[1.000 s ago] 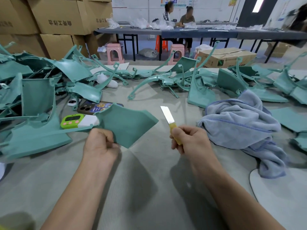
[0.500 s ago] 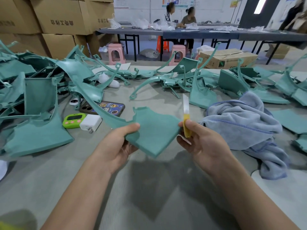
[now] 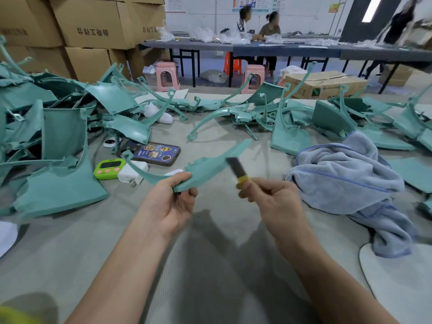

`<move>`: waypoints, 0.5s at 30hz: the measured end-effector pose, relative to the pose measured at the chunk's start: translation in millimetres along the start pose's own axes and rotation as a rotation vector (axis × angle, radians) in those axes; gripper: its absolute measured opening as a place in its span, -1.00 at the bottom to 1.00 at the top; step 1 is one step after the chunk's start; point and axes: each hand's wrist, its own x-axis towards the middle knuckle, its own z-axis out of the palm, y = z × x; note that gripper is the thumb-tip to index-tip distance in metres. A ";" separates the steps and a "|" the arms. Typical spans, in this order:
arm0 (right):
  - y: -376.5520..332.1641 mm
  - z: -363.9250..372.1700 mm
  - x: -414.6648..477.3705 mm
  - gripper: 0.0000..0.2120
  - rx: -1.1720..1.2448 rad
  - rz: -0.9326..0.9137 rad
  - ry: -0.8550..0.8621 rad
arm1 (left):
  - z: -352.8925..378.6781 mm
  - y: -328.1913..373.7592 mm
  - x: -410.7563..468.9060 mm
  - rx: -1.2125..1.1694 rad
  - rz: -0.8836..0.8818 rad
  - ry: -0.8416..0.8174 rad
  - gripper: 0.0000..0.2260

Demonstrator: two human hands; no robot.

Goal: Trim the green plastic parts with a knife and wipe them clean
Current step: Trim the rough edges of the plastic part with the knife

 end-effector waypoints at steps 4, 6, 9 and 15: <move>-3.7 -13.6 4.6 -0.82 0.113 -0.038 0.094 | -3.6 5.1 2.0 -0.001 0.039 0.026 -0.79; -8.3 -11.7 1.5 -0.88 0.116 -0.122 -0.105 | -0.9 2.0 1.9 0.019 0.053 0.041 -0.89; -7.8 1.3 -5.4 -0.87 -0.004 -0.147 -0.298 | 1.7 -3.5 0.8 0.050 0.038 0.033 -0.93; 1.0 -16.4 7.6 -0.77 0.080 0.062 0.215 | -0.8 -2.0 0.6 0.081 0.066 0.051 -0.85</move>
